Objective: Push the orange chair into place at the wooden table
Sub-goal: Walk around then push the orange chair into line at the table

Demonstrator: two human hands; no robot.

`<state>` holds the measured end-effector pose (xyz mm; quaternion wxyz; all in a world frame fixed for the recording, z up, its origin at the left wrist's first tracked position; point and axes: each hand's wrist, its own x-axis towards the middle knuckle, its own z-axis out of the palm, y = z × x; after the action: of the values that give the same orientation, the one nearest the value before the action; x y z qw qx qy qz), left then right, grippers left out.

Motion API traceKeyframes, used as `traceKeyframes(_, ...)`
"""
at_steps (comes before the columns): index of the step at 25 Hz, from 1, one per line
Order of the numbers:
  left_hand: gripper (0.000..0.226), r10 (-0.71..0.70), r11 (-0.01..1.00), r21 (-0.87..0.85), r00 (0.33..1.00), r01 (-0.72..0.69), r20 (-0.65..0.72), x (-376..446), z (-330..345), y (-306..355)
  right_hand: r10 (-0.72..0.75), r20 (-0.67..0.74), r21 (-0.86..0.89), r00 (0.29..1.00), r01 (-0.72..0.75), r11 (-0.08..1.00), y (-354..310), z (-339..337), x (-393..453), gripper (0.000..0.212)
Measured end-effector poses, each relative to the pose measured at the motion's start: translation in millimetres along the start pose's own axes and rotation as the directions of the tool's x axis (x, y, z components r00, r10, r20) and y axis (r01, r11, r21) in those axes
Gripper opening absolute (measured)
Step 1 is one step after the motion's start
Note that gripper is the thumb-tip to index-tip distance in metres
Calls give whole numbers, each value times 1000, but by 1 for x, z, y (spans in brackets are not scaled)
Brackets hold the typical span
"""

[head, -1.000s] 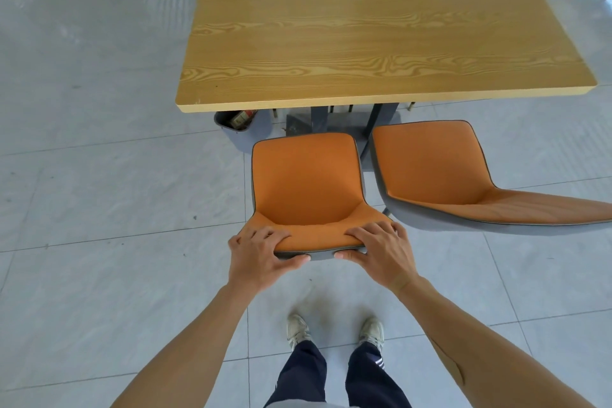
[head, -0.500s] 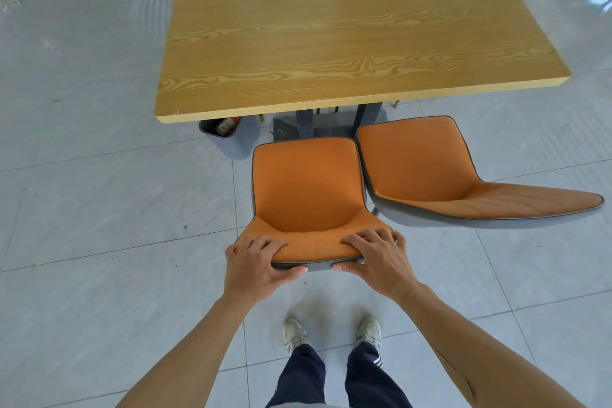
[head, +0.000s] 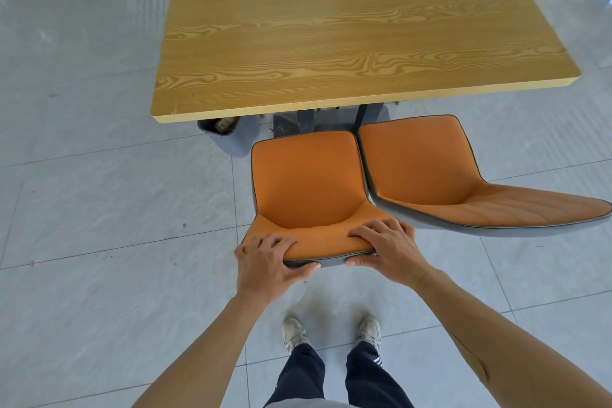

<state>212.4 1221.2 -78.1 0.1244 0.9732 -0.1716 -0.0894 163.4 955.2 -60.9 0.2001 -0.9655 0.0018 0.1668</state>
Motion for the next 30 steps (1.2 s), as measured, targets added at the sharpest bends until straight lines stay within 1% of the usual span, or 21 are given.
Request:
traceKeyframes(3,84,-9,1000,16,1000,9,26,4,1,3,-5,5,3,1000,5,1000,4,-4,3,74)
traceKeyframes(7,80,-17,1000,25,998,16,57,6,0,3,-7,-14,5,1000,7,1000,5,-1,3,74)
traceKeyframes(11,82,-18,1000,15,995,16,94,5,-2,3,0,-17,-9,1000,-1,1000,5,1,3,74)
traceKeyframes(15,86,-14,1000,-11,991,15,130,6,-3,1,23,-51,-12,998,-23,1000,4,6,-2,71)
traceKeyframes(19,88,-24,1000,0,986,25,166,8,-1,-1,53,-33,-26,998,-54,998,2,7,-3,74)
traceKeyframes(21,91,-54,999,6,972,54,227,9,-3,0,68,-15,-40,998,-68,997,0,7,-4,73)
traceKeyframes(25,99,-162,986,33,915,161,369,7,-12,7,39,62,-64,997,-35,997,-4,1,-8,58)
traceKeyframes(26,99,-185,982,37,907,185,378,5,-14,10,27,82,-68,996,-22,997,-3,-2,-9,54)
traceKeyframes(28,97,-205,978,42,914,204,351,-1,-13,15,9,92,-54,996,-4,999,0,-8,-14,50)
traceKeyframes(30,93,-225,974,43,923,223,314,-8,-12,21,-17,87,-48,996,21,999,2,-14,-20,52)
